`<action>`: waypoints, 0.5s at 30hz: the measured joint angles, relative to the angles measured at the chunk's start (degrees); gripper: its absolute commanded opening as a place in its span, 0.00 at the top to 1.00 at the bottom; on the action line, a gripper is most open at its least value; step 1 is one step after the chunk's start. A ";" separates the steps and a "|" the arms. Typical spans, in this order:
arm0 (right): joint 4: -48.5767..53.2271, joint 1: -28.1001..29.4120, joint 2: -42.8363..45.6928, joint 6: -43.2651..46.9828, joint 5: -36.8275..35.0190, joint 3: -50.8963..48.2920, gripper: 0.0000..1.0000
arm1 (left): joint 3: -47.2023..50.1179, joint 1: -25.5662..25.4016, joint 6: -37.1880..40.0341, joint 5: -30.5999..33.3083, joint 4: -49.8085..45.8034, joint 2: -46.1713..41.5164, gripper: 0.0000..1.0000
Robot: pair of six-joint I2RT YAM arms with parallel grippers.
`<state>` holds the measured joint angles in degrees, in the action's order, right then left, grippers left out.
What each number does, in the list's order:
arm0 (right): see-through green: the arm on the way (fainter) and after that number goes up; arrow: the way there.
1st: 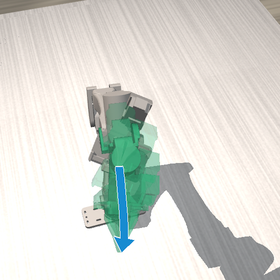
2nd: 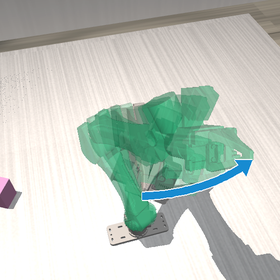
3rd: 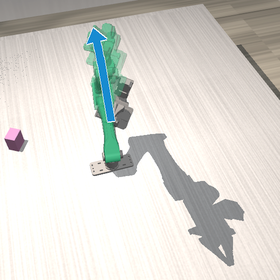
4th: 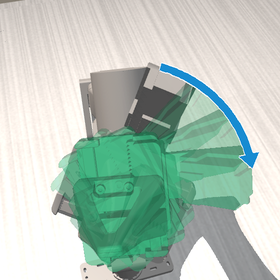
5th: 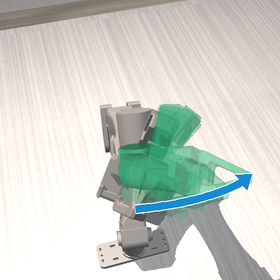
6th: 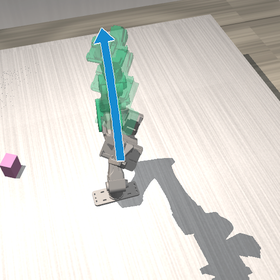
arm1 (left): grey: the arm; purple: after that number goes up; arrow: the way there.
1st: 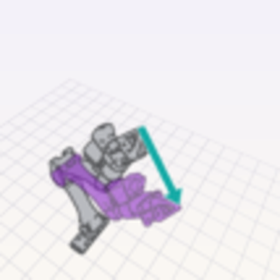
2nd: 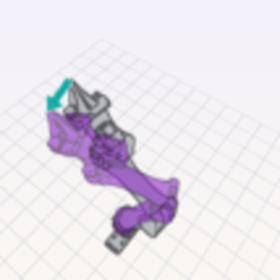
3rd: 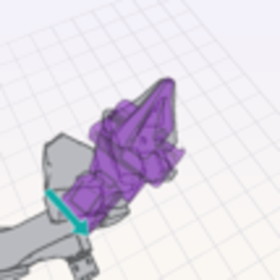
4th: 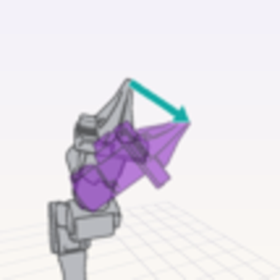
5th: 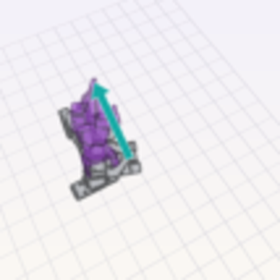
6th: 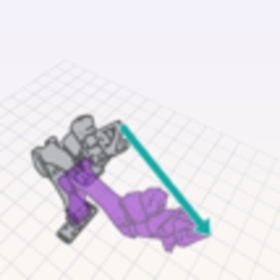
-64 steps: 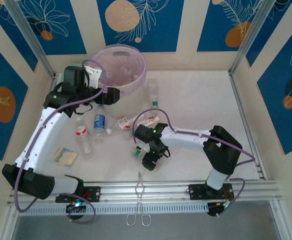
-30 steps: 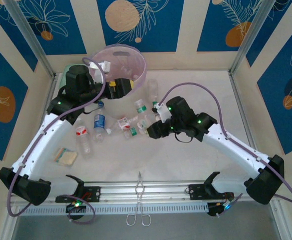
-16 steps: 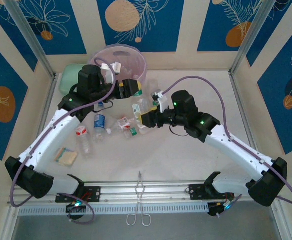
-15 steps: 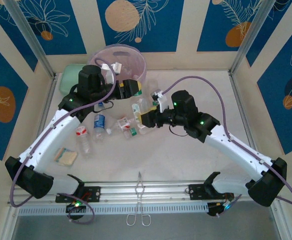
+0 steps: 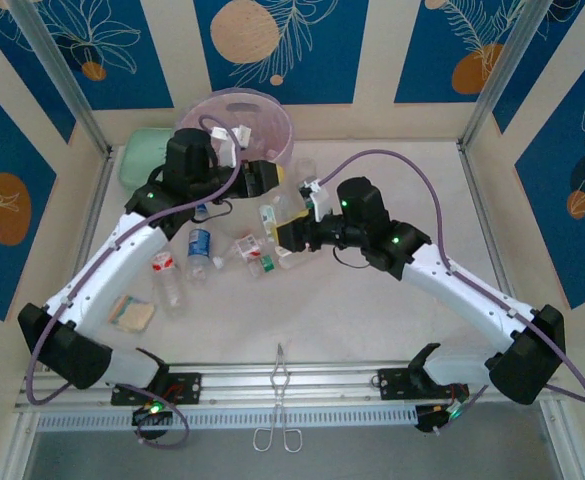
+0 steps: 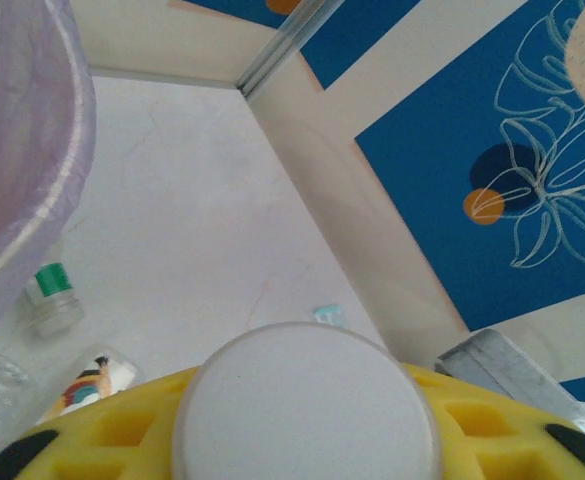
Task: Put the plastic bottles in the bin
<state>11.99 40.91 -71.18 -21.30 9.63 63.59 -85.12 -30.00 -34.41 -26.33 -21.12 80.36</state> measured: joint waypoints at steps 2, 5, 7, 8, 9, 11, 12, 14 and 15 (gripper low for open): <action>-0.04 -0.68 0.00 0.39 0.28 0.68 0.10 | -3.96 0.37 1.09 -0.02 -2.60 2.12 0.69; 0.87 -1.97 0.15 1.20 0.22 2.27 0.01 | -11.89 1.31 3.74 0.00 -6.47 5.75 0.72; 2.19 -3.56 0.96 1.81 -0.24 3.17 0.01 | -18.21 2.60 5.88 0.00 -8.81 8.04 0.73; 2.93 -4.68 1.79 2.01 -0.46 3.17 0.01 | -21.07 3.43 6.71 0.17 -9.84 8.90 0.74; 3.78 -5.84 2.75 2.03 -0.66 3.15 0.01 | -23.21 4.17 7.50 0.35 -10.51 9.49 0.75; 4.74 -8.90 5.77 1.97 -0.83 2.29 0.01 | -28.09 6.19 9.14 0.87 -11.69 10.78 0.77; 5.16 -10.27 7.43 1.77 -0.83 1.60 0.01 | -29.94 7.06 9.64 1.11 -12.02 11.37 0.80; 5.66 -13.62 11.72 1.01 -0.87 -0.57 0.01 | -34.23 9.20 10.97 2.21 -12.72 13.14 0.86; 5.90 -14.84 13.29 0.59 -1.05 -1.42 0.01 | -35.82 9.99 11.45 2.97 -12.98 14.03 0.89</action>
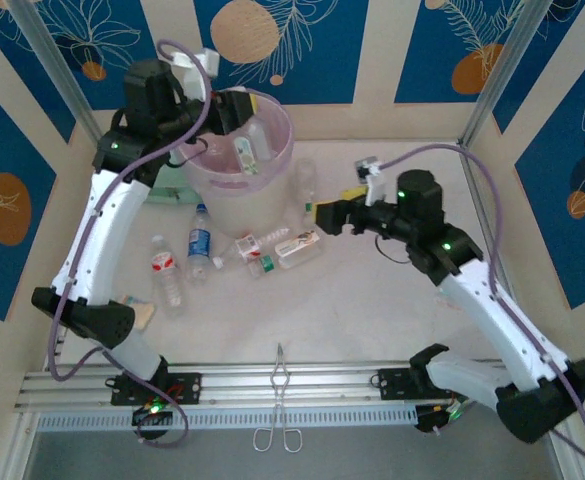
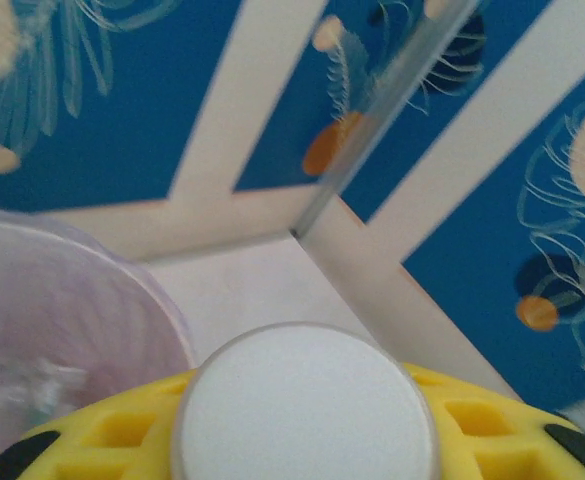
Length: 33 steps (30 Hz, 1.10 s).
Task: Put the plastic bottles in the bin
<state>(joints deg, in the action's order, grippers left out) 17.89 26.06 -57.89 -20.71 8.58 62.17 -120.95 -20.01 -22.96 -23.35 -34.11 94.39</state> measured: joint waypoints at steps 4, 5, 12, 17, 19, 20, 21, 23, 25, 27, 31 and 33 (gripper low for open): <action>2.56 -3.80 5.27 -1.86 -1.11 -3.17 0.01 | -4.81 2.40 3.72 7.08 -0.76 4.42 1.00; 3.26 -4.33 6.14 -2.23 -1.27 -4.00 0.01 | -5.09 2.82 4.83 9.29 -0.85 5.38 1.00; 7.34 -7.13 8.98 -3.76 -1.51 -7.37 0.01 | -8.61 6.43 10.29 17.92 -0.90 14.71 1.00; 8.39 -7.45 9.38 -3.78 -1.49 -7.45 0.01 | -12.59 8.20 13.18 20.55 -1.07 22.67 1.00; 8.55 -7.45 9.84 -3.78 -1.49 -7.58 0.01 | -12.87 8.28 14.29 20.59 -1.20 24.98 1.00; 8.57 -7.45 10.03 -3.78 -1.49 -7.67 0.01 | -12.87 8.31 14.62 20.48 -1.46 25.68 1.00; 8.59 -7.45 10.23 -3.78 -1.49 -7.72 0.01 | -12.83 8.31 15.08 20.24 -1.73 26.40 1.00; 8.59 -7.56 10.49 -3.78 -1.49 -7.80 0.01 | -12.33 8.31 16.04 19.65 -2.03 27.19 1.00; 8.63 -7.72 10.51 -3.80 -1.49 -7.82 0.01 | -11.13 8.26 17.07 18.47 -2.25 27.56 1.00; 8.79 -7.78 10.51 -3.80 -1.49 -7.82 0.01 | -9.97 8.20 17.90 17.40 -2.47 27.82 1.00; 8.81 -7.93 10.43 -4.09 -1.49 -7.82 0.01 | -8.46 7.93 19.69 16.09 -2.86 28.79 0.91; 9.07 -7.93 10.43 -4.42 -1.49 -7.82 0.01 | -7.74 7.76 20.35 15.87 -2.93 29.18 0.84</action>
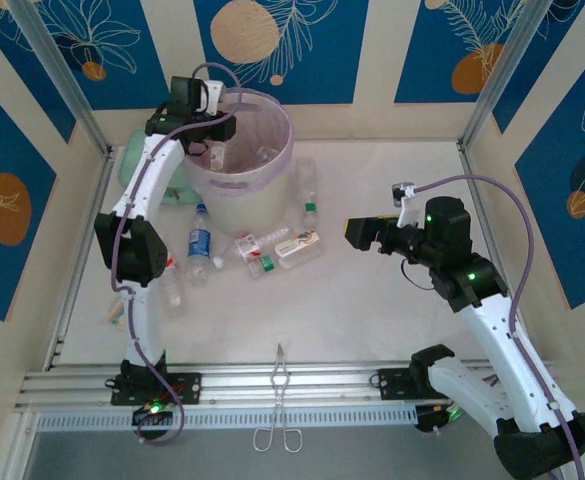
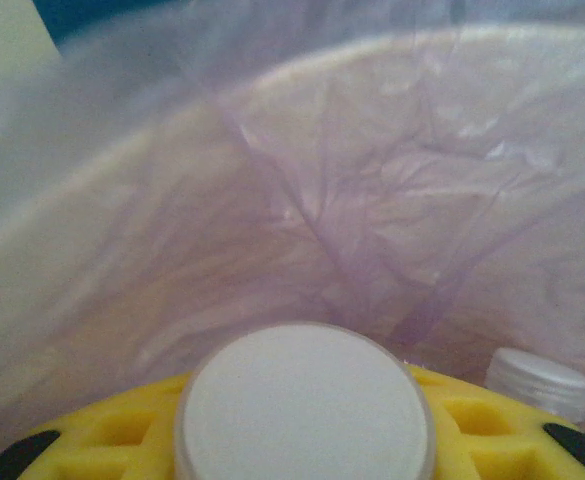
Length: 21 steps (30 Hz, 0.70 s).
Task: Put the plastic bottles in the bin
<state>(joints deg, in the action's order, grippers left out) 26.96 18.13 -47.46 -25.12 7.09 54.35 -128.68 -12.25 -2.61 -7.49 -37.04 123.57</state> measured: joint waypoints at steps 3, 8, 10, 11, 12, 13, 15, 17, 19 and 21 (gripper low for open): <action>0.94 0.00 0.31 -0.68 0.02 0.00 0.01 | 1.20 -0.55 0.11 -0.22 0.22 0.44 0.61; 5.35 -0.11 2.43 -3.15 -2.54 0.37 0.01 | 4.07 -1.05 -0.50 -1.11 1.75 0.42 0.20; 9.38 -0.98 2.10 -4.81 -5.16 1.49 0.01 | 5.38 -1.07 -0.79 -1.25 1.90 0.42 0.12; 11.08 -1.55 1.64 -5.51 -6.05 1.88 0.01 | 5.77 -1.07 -1.11 -1.44 1.86 0.39 0.09; 12.66 -2.12 1.05 -6.16 -6.86 2.19 0.01 | 6.01 -1.07 -1.29 -1.79 1.81 0.35 0.07; 13.99 -2.58 0.37 -6.86 -7.19 2.25 0.01 | 6.19 -1.14 -1.36 -2.14 1.84 0.11 0.04; 16.09 -3.06 -1.18 -8.11 -7.32 2.25 0.01 | 6.45 -1.16 -1.40 -2.58 1.81 -0.81 0.00; 17.14 -3.15 -3.04 -9.33 -7.02 2.34 0.01 | 6.51 -1.16 -1.42 -2.78 1.79 -2.49 0.00; 17.31 -3.15 -6.67 -10.12 -6.43 3.45 0.01 | 6.38 -1.16 -1.38 -3.06 1.64 -5.16 0.00; 17.55 -3.13 -12.55 -10.47 -5.60 7.21 0.00 | 5.27 -1.16 -1.42 -3.17 0.85 -7.76 0.00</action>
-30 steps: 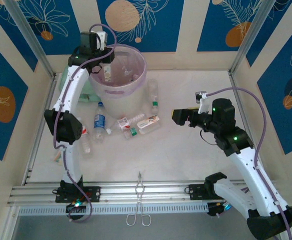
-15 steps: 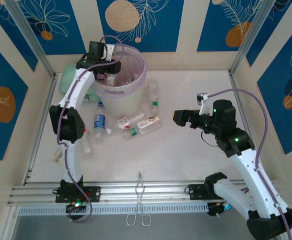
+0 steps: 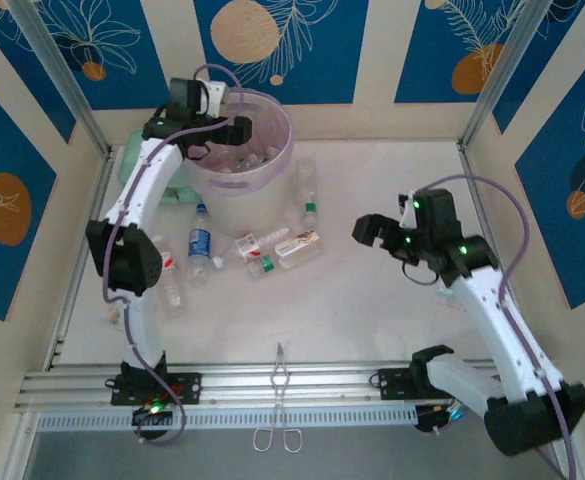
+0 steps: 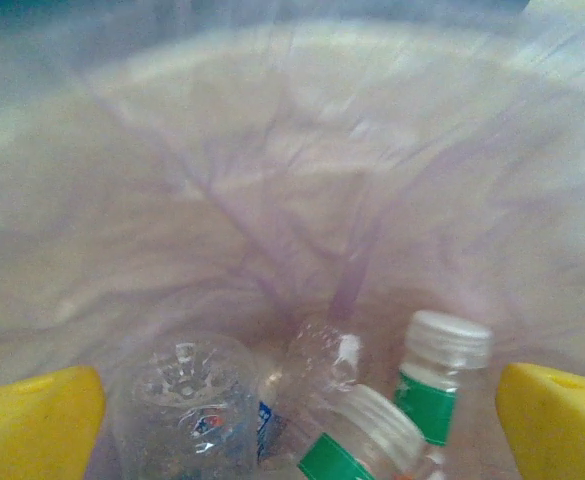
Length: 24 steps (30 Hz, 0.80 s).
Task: Put the plastic bottles in the bin
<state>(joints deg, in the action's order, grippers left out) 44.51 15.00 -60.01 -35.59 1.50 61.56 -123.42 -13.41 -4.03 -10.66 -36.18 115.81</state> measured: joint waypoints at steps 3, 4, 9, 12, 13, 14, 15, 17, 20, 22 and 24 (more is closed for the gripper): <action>-0.59 0.87 -11.19 0.44 -0.04 7.39 0.06 | -2.10 0.00 -0.04 -0.26 -1.20 -4.76 0.00; -0.87 1.36 -14.56 0.83 -0.07 9.46 0.09 | -2.40 0.00 0.04 -0.33 -1.46 -6.29 0.00; -1.27 3.08 -30.80 3.78 1.11 19.58 0.20 | -3.89 0.00 2.14 -2.47 -4.07 -14.75 0.00; -1.16 4.04 -39.32 5.35 1.33 25.57 0.28 | -1.31 0.00 2.91 -4.13 -5.51 -19.61 0.00; -1.16 4.37 -41.70 5.70 1.22 27.23 0.29 | 1.68 -0.02 2.84 -4.57 -5.22 -21.79 0.00; -1.18 4.66 -44.19 6.08 1.20 28.98 0.30 | 5.88 -0.02 2.45 -5.25 -4.61 -24.50 0.00; -1.09 4.98 -46.47 6.27 1.11 30.62 0.31 | 11.32 -0.02 1.40 -5.99 -3.50 -27.67 0.00; -0.76 5.73 -51.23 6.73 0.94 34.45 0.33 | 21.49 -0.02 -1.33 -7.89 -1.25 -32.96 0.00; 0.13 6.38 -58.40 7.08 0.61 41.00 0.33 | 33.27 -0.07 -6.67 -11.34 2.25 -37.83 0.00; 0.66 6.71 -62.84 7.17 0.39 45.16 0.32 | 38.53 -0.13 -9.94 -12.68 4.11 -39.50 0.00; 1.40 6.80 -67.25 7.48 0.26 49.24 0.29 | 41.64 -0.13 -12.28 -13.33 4.66 -40.72 0.00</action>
<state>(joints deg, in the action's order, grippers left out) 45.91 21.80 -127.26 -28.12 1.76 110.80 -81.78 -13.54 -16.32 -23.99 -31.53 75.09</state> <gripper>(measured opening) 0.691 0.996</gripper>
